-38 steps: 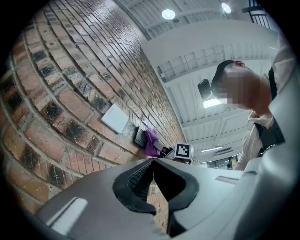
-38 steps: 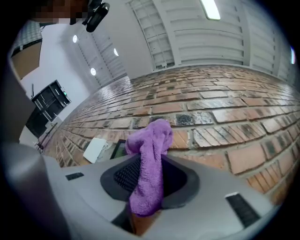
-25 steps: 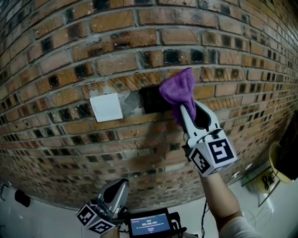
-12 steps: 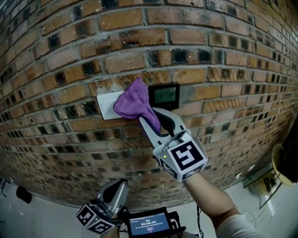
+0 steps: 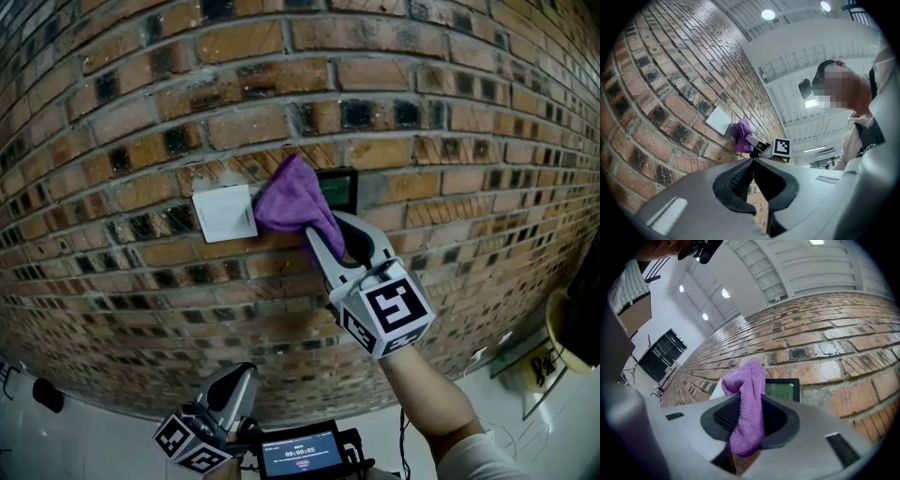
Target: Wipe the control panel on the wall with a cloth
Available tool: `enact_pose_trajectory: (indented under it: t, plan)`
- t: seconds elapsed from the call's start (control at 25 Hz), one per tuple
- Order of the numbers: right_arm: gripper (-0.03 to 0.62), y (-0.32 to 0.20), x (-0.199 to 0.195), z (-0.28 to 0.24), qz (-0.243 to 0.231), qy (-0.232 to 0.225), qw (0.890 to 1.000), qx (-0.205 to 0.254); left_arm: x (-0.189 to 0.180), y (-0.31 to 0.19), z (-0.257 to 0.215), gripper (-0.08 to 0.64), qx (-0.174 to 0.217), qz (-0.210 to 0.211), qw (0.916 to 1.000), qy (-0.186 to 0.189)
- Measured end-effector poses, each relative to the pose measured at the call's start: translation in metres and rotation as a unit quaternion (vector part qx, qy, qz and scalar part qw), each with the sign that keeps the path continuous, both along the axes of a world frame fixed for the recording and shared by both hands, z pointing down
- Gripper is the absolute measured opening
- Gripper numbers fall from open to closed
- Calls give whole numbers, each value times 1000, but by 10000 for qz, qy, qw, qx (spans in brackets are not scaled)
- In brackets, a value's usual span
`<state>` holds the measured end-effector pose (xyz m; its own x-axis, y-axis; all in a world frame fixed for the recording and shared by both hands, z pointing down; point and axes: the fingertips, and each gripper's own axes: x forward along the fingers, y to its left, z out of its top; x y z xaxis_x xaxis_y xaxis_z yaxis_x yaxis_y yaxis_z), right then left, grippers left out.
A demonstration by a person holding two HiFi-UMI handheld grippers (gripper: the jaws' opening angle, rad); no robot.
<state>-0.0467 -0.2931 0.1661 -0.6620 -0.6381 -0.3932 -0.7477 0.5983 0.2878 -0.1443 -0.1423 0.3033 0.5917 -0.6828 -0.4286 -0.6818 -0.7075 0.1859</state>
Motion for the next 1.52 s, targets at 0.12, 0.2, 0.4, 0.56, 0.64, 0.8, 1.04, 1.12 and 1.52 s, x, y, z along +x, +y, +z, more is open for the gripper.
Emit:
enact_pose_trajectory:
  t: [0.12,0.2,0.4,0.56,0.64,0.8,1.04,1.12,1.52]
  plan:
    - [121,-2,16,-2,147,-90,9999,16,4,-1,0,-14,3,52,10000,-4]
    - [121,-5,28,-3,264,-197,9995,-15,6,-3,0,-14,1,88,10000,-9]
    - [121,-11,55,-3,509,-338,9981,-54,13,-5,0,-14,-8,175,9998,-31]
    - [121,-16,75,-2,699,-427,9966,-89,19,-7,0,-14,-13,250,9997,-42]
    - [121,-18,84,-1,787,-465,9958,-108,21,-8,1,-14,-24,274,9996,-47]
    - [121,-23,101,1,945,-579,9937,-168,23,-10,1,-14,-23,307,9995,-49]
    - [121,-25,120,-1,1123,-712,9910,-168,23,-12,2,-14,-38,326,9994,-52]
    - [121,-26,124,-1,1166,-751,9902,-160,23,-13,2,-14,-43,331,9994,-53]
    - [121,-20,127,-2,1136,-838,9899,-144,24,-13,2,-14,-54,321,9994,-65]
